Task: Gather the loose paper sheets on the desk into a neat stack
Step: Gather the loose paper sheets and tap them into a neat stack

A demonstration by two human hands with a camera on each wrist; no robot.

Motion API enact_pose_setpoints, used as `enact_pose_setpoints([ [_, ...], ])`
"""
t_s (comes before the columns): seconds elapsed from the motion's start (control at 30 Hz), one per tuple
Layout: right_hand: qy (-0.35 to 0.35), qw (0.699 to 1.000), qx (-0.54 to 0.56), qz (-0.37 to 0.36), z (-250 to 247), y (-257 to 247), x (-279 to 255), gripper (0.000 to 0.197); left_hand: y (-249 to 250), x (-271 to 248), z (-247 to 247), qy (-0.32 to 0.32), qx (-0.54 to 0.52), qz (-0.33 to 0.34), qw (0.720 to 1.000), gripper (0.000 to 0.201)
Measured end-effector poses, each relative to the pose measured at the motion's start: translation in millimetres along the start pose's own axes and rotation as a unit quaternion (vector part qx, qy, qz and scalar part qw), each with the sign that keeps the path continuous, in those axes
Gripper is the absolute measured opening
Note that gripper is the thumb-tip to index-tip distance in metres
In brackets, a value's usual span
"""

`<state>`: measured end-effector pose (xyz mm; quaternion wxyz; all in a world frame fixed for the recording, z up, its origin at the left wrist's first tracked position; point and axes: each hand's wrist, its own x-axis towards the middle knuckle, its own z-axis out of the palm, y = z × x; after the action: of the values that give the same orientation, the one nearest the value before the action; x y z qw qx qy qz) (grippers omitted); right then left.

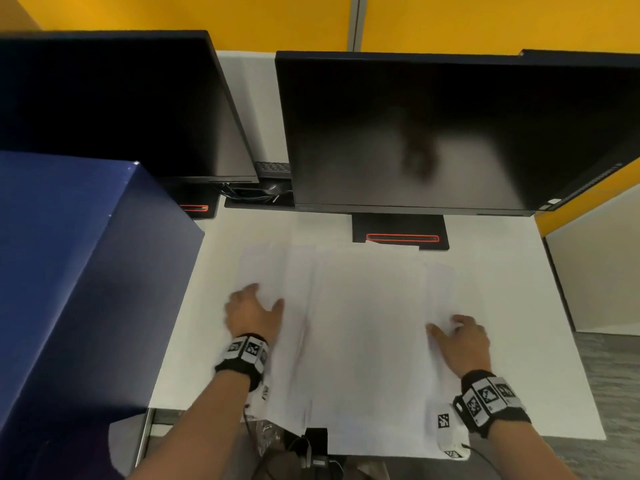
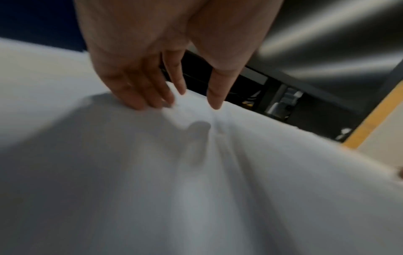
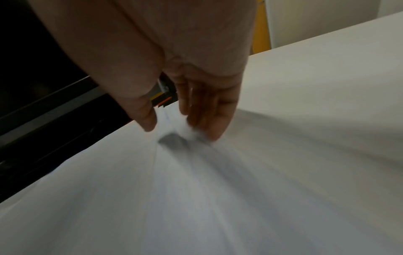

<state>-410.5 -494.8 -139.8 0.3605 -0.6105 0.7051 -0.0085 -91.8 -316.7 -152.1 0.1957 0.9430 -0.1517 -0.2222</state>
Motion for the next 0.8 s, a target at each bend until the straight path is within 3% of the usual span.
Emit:
enact_pose_setpoints([
  [0.03, 0.014, 0.999, -0.003, 0.029, -2.2, 3.0, 3.1, 0.077, -8.9, 5.8, -8.3, 0.03, 0.026, -0.042, 0.998, 0.082],
  [0.1, 0.013, 0.997, 0.015, 0.072, -0.3, 0.2, 4.0, 0.088, -20.0, 10.9, -16.2, 0.026, 0.038, -0.09, 0.995, 0.092],
  [0.23, -0.02, 0.998, 0.028, 0.043, 25.4, -23.3, -8.3, 0.09, -11.9, 5.8, -7.9, -0.035, -0.049, -0.08, 0.995, 0.076],
  [0.43, -0.039, 0.999, 0.017, 0.018, 32.4, -30.0, -5.1, 0.08, -2.8, -5.5, -3.4, -0.048, -0.111, -0.084, 0.989, 0.079],
  [0.6, -0.012, 0.997, 0.054, 0.046, 20.8, -17.7, -3.3, 0.086, -13.7, -8.9, -29.2, -0.059, -0.117, -0.023, 0.991, 0.043],
  [0.8, -0.004, 0.999, 0.005, 0.039, 28.2, -15.0, -3.4, 0.084, 4.3, -29.8, -105.9, 0.044, -0.135, 0.121, 0.982, 0.016],
])
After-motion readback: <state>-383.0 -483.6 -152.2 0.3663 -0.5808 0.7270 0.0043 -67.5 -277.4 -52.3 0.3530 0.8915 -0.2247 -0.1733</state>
